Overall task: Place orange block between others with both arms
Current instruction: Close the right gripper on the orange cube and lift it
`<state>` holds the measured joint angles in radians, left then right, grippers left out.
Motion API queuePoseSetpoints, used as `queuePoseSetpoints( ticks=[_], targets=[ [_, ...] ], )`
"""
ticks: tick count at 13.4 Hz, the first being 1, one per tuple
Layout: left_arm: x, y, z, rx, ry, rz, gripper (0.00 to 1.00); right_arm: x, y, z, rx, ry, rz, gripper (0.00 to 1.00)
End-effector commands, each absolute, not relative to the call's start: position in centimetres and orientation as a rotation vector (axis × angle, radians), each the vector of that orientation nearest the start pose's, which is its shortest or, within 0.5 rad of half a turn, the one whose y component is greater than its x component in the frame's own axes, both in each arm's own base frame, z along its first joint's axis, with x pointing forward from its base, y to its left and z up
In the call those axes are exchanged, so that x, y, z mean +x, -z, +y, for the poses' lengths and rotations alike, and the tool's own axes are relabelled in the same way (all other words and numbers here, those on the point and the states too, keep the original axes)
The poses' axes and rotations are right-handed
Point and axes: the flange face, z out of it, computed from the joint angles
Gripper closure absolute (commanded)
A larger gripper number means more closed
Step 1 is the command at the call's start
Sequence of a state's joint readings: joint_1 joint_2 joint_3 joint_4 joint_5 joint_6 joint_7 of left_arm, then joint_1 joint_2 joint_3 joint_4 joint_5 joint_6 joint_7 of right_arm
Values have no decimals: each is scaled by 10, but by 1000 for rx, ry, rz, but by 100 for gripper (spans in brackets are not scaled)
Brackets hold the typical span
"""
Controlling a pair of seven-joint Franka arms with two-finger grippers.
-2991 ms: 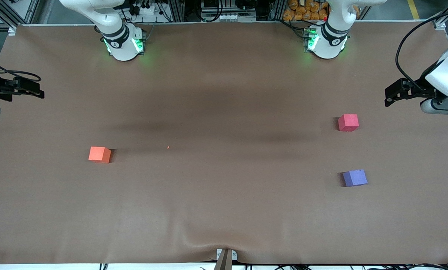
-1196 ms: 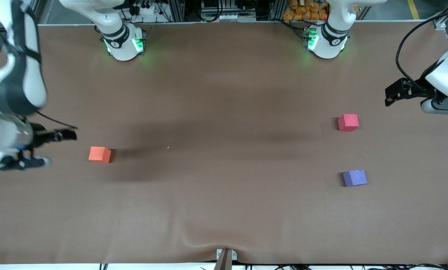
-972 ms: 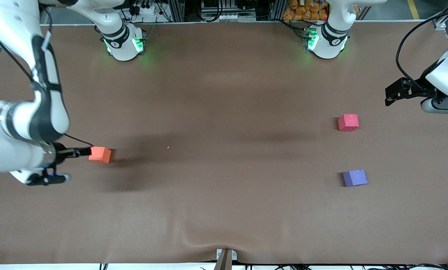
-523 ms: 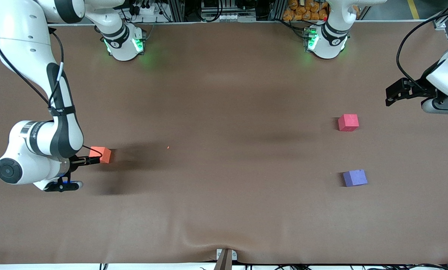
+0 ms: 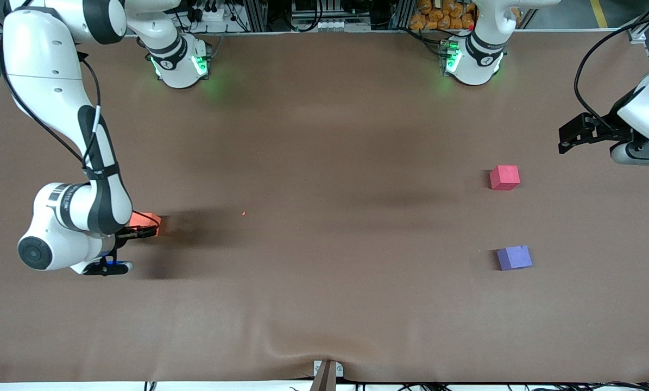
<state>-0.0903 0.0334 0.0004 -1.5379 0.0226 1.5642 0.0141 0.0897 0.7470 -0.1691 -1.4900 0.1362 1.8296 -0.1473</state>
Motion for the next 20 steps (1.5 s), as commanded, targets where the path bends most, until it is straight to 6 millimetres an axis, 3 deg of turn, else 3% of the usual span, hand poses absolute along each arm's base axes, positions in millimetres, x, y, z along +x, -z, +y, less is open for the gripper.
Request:
queuePoseSetpoints(
  ticks=[1,7,9,11,12,14,17,20],
  targets=[
    [556,-625,-46,-3098,-12,144,0,661,-193,-34,-3020,-607,-21,0],
    [556,-625,-45,-3098,-12,142,0,650,-175,-44,-2998,-627,-90,0],
    [556,-625,-45,-3098,-12,142,0,649,-173,-46,-2995,-630,-89,32],
    [556,-625,-46,-3098,-12,144,0,651,-175,-40,-2994,-624,-102,54],
    [556,-625,-45,-3098,-12,142,0,654,-178,-37,-2993,-613,-112,59],
    [556,-625,-45,-3098,-12,142,0,668,-197,-26,-3002,-542,-136,59],
    [556,-625,-45,-3098,-12,142,0,688,-226,23,-2984,-437,-231,61],
    [556,-625,-45,-3098,-12,144,0,687,-229,91,-2943,-403,-173,56]
  ],
)
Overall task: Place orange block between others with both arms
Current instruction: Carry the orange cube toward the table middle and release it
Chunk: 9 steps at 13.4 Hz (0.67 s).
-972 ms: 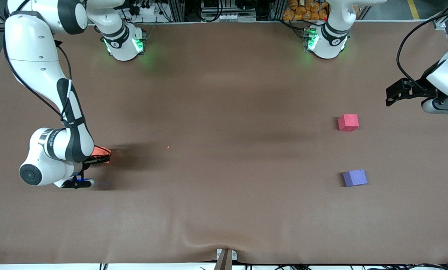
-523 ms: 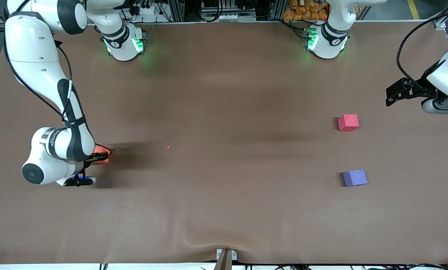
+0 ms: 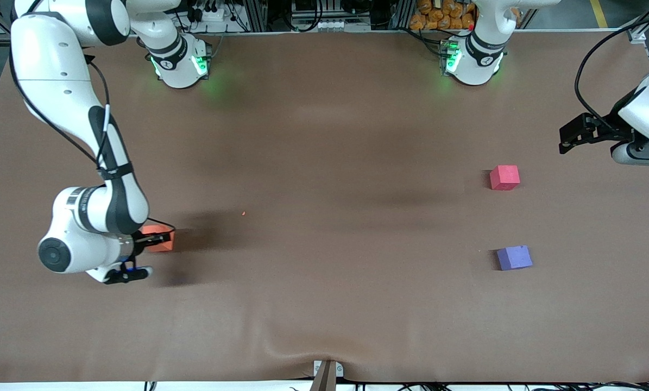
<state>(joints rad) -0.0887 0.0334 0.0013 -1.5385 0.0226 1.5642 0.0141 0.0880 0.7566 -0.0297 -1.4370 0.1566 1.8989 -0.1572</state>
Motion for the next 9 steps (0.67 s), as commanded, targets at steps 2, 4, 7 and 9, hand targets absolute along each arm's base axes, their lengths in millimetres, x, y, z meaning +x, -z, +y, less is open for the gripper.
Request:
queuePoseSetpoints(
  ticks=[2,4,7,9],
  targets=[
    [556,-625,-45,-3098,-12,144,0,682,-230,149,-2914,-364,-151,56],
    [556,-625,-45,-3098,-14,142,0,670,-229,202,-2843,-384,-92,56],
    [556,-625,-45,-3098,-14,144,0,654,-232,275,-2800,-324,-108,58],
    [556,-625,-45,-3098,-14,144,0,641,-232,309,-2811,-329,-81,57]
  ],
)
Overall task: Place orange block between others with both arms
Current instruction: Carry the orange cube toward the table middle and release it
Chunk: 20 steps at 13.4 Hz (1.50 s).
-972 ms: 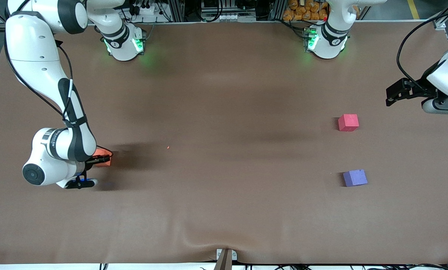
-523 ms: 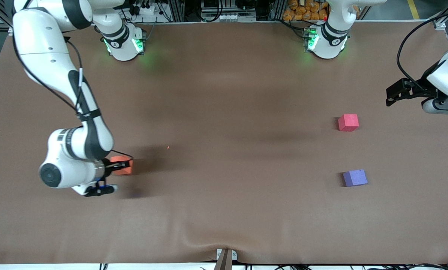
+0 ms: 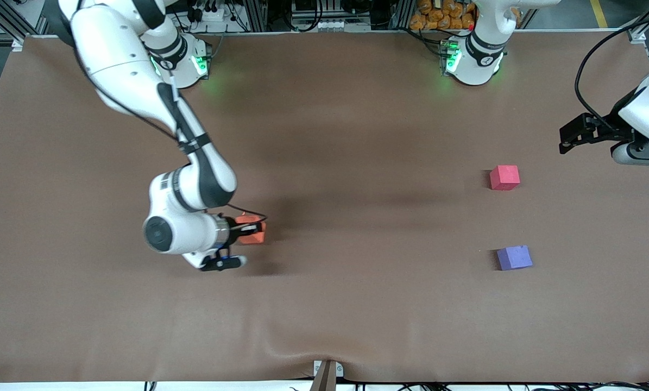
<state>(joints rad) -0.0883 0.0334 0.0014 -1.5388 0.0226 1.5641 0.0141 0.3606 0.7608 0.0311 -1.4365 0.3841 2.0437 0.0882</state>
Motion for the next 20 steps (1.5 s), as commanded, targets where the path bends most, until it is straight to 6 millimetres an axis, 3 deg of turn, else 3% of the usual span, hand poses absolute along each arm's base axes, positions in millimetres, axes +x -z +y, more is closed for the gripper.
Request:
queuePoseSetpoints(
  ticks=[1,4,8,12,14,15,16,17,20],
  targets=[
    [556,-625,-45,-3098,-14,144,0,634,-232,323,-2817,-340,-57,57],
    [556,-626,-42,-3103,-14,123,0,611,-224,369,-2825,-336,-109,57],
    [559,-637,-52,-3142,24,-12,0,589,-211,409,-2799,-350,1,56],
    [570,-627,-60,-3143,41,-5,0,569,-198,436,-2807,-362,-53,55],
    [574,-628,-61,-3174,80,-13,0,558,-184,446,-2819,-383,-67,44],
    [576,-630,-59,-3205,98,-27,0,559,-183,446,-2819,-379,-68,33],
    [576,-630,-60,-3236,104,-34,0,561,-183,443,-2820,-376,-65,7],
    [576,-630,-63,-3260,98,-42,0,564,-184,439,-2820,-368,-77,0],
    [584,-611,-67,-3287,26,-177,0,586,-203,425,-2823,-308,-58,0]
  ],
)
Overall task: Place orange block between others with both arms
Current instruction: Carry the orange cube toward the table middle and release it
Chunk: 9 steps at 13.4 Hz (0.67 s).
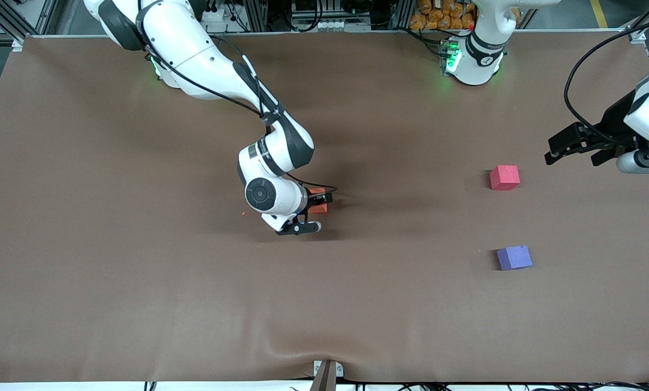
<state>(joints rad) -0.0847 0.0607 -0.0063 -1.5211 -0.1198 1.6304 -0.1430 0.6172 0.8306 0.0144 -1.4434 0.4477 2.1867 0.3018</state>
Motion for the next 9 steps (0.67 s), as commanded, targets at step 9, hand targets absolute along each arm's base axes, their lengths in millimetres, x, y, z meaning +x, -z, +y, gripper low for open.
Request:
queuePoseSetpoints(
  ticks=[9],
  targets=[
    [627,-515,-102,-3337,-195,-218,0,631,-350,318,-2890,-319,4,0]
  ],
)
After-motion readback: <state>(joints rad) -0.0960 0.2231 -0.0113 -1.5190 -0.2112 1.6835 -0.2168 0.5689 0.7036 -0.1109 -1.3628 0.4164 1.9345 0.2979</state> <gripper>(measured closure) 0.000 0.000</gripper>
